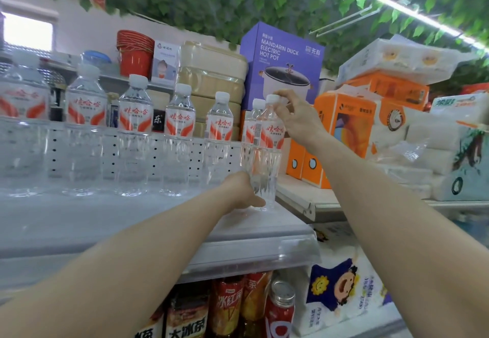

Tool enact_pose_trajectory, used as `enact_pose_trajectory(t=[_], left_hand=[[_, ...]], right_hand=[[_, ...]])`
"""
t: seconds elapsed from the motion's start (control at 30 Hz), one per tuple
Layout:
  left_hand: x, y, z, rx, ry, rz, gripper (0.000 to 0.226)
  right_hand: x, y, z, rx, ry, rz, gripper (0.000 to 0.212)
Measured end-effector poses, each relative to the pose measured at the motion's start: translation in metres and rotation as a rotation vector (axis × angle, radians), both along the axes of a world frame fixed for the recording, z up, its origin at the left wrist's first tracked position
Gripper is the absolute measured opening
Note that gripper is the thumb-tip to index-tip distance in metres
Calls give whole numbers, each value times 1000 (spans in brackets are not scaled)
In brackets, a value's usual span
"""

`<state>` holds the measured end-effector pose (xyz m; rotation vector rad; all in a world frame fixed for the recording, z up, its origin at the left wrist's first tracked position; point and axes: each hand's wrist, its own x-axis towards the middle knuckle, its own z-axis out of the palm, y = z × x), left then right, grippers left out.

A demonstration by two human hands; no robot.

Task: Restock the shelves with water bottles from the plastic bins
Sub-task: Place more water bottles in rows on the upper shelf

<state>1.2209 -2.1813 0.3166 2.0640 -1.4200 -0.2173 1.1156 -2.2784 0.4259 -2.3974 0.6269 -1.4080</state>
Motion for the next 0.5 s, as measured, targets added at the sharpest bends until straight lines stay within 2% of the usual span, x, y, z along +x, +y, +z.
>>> enact_pose_trajectory(t=[0.23,0.4,0.5], left_hand=[[2,4,-4,-31,3,-14,58],[3,15,-2,-1,-127,-30,54],[3,35,-2,-44,-273,-21,52]], right_hand=[[4,-3,-5,-41,6,-22,28],[1,8,-10,-185,85,-178,34],[-9,25,-24,-279,110,-260,40]])
